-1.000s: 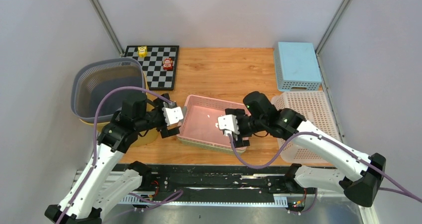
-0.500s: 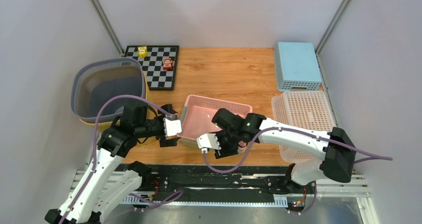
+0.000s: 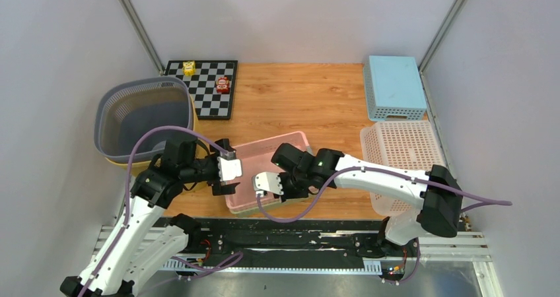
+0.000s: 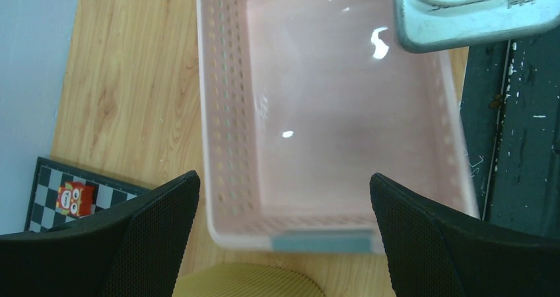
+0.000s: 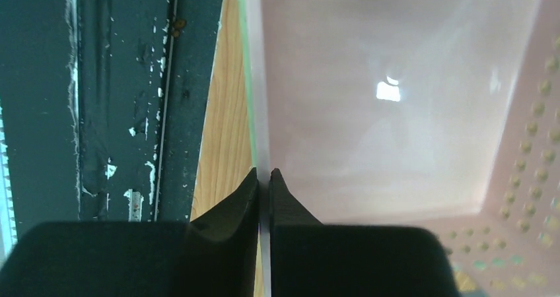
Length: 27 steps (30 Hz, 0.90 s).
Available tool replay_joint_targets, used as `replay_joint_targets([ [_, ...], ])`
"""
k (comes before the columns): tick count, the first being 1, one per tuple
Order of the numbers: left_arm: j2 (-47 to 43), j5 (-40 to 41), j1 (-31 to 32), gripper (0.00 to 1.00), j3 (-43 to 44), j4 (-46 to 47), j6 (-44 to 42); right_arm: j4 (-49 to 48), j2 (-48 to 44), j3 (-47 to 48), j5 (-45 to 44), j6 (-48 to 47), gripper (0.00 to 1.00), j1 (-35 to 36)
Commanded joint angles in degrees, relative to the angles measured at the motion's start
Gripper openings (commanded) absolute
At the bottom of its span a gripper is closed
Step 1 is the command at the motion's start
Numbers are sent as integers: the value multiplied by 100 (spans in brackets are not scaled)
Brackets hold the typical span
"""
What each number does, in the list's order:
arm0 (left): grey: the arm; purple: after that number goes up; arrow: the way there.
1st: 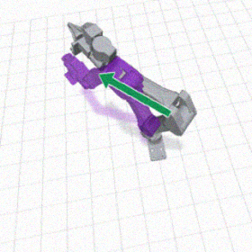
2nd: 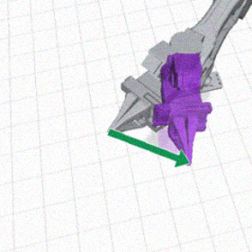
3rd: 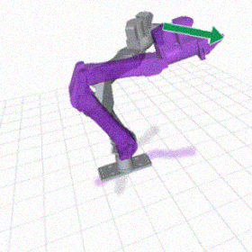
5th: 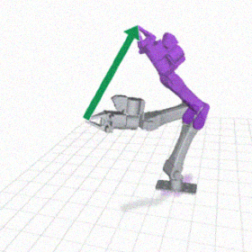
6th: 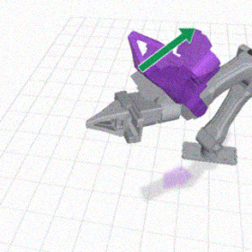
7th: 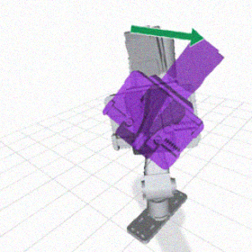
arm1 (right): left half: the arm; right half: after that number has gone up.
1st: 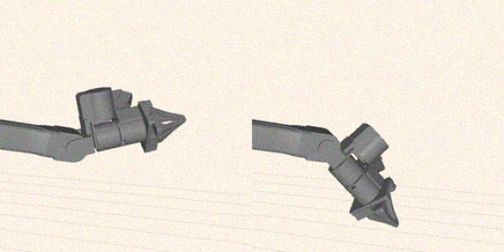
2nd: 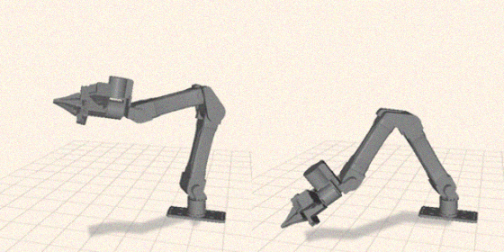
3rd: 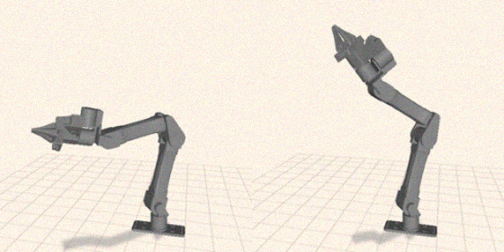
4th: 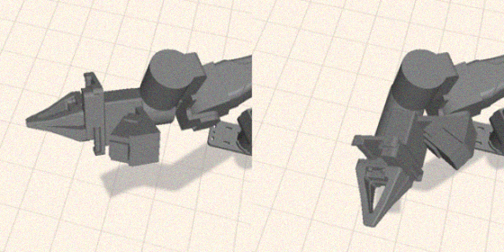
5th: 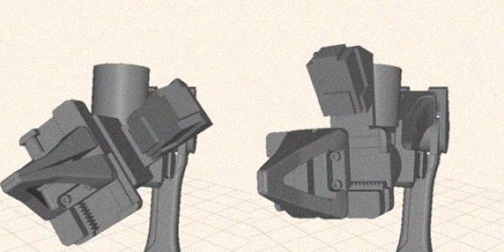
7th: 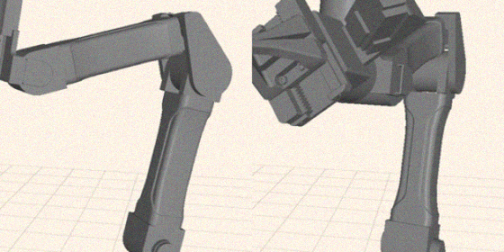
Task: Turn the large container upside down
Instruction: Pick up the container from the container.
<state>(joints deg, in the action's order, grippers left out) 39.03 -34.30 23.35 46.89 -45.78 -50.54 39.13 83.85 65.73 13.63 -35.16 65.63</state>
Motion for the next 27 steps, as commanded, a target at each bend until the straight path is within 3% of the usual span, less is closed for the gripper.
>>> replay_joint_targets([
  [1, 55, -18, -48, 100, -92, 102, -30, 327, 66, 352, 369, 214, 3, 103],
  [12, 127, -150, -46, 100, 189, -1, -6, 369, -155, 899, 12, 503, 3, 48],
  [21, 700, -455, -41, 100, 1701, -1137, -520, 453, -377, 1149, -413, 414, 2, 2],
  [27, 977, -1295, -41, 100, 2494, -1947, -931, 74, -604, 1175, -906, 446, 3, 2],
])
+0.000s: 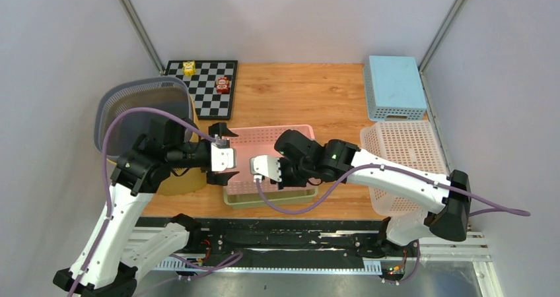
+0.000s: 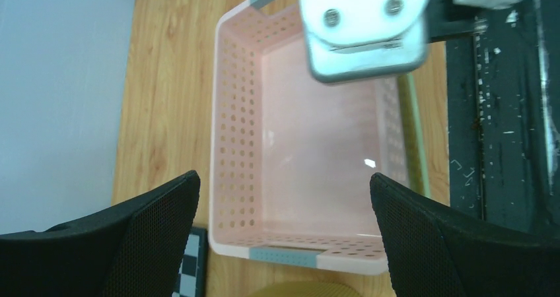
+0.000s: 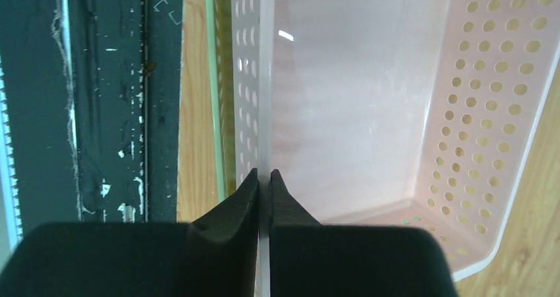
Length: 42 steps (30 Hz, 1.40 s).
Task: Turn the large container upside down
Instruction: Pick up the container from the container.
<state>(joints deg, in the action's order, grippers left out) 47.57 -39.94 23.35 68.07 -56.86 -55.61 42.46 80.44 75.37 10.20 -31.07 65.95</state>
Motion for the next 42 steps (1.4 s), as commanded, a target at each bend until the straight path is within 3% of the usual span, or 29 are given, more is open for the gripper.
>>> replay_joint_targets([
  [1, 156, -826, -41, 100, 487, -929, -491, -279, -331, 250, -597, 32, 3, -49],
  [13, 515, -1541, -39, 100, 1093, -1417, -833, -150, -585, 784, 343, 315, 2, -733],
  [26, 894, -631, 38, 98, 853, -516, -180, -168, -460, 851, 182, 251, 2, -639],
  [32, 1086, -128, 311, 77, 654, -589, -230, -251, -437, 853, -277, 67, 2, -417],
  [42, 1482, 217, 596, 27, 657, -714, -128, -419, -370, 834, -1010, -211, 2, -82],
])
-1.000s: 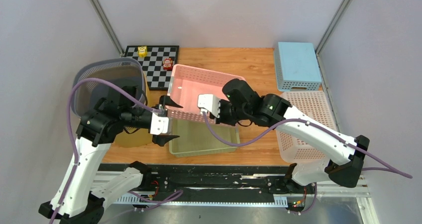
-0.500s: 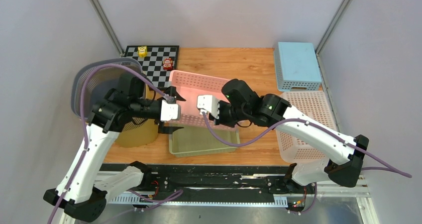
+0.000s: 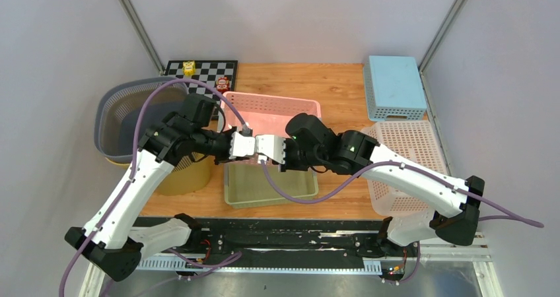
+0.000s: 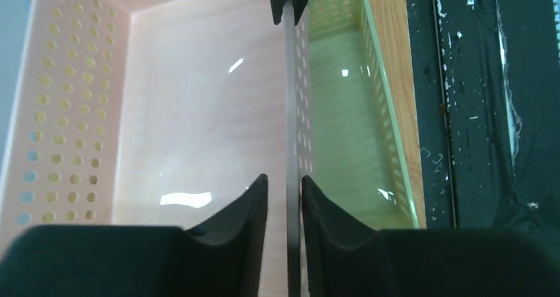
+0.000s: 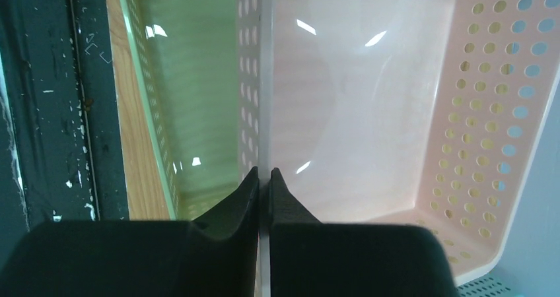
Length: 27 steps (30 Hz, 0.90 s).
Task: Turn the large container upside down
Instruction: Pick up the container from the container.
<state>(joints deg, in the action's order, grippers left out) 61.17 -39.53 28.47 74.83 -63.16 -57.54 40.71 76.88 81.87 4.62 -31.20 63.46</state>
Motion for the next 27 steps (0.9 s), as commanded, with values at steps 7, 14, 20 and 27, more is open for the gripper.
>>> replay_joint_targets([
  [7, 197, 211, 141, 0, -72, -144, 91, -300, -71, 135, -769, -350, 3, 228],
  [14, 100, 111, 141, 0, -93, -157, -62, -170, -450, -72, -668, -904, 52, 228],
  [20, -30, 4, 141, 0, -97, -251, -389, 401, -1140, -278, -366, -1877, 77, 181],
  [27, 141, -300, 141, 0, 179, -682, -730, 1433, -1995, -230, -436, -2944, 78, 22],
])
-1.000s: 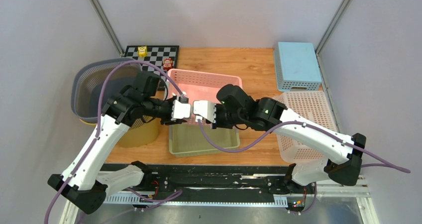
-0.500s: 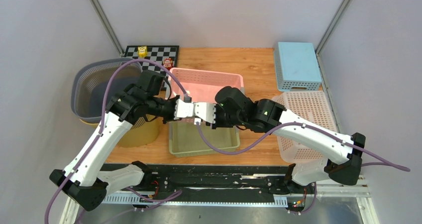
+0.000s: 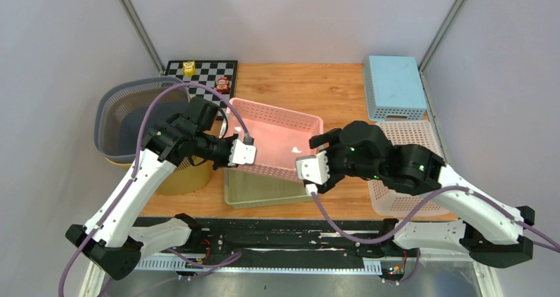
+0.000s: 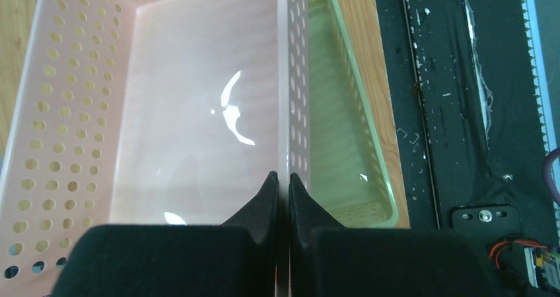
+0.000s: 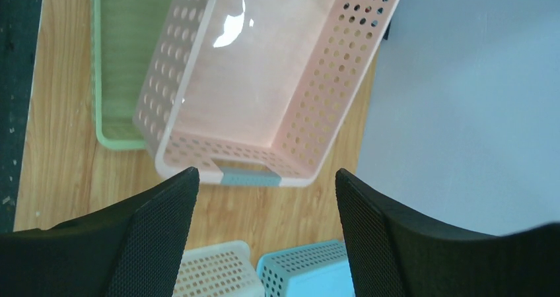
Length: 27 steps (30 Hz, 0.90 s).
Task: Turn the large container upside down
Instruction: Pick up the container from the container.
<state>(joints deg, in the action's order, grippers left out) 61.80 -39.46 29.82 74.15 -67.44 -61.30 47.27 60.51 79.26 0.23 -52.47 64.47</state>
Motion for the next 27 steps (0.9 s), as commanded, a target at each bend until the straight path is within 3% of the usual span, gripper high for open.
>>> replay_joint_targets([
  [1, 128, -391, 6, 0, 318, -385, -435, 817, -511, -85, -14, -958, 77, -96],
  [12, 609, -1058, 6, 0, 931, -1144, -769, -47, -1765, -2187, -482, -2473, 72, -539],
  [27, 846, -1270, -11, 0, 1225, -1448, -910, -1760, -2125, -3413, -112, -2697, 63, -758],
])
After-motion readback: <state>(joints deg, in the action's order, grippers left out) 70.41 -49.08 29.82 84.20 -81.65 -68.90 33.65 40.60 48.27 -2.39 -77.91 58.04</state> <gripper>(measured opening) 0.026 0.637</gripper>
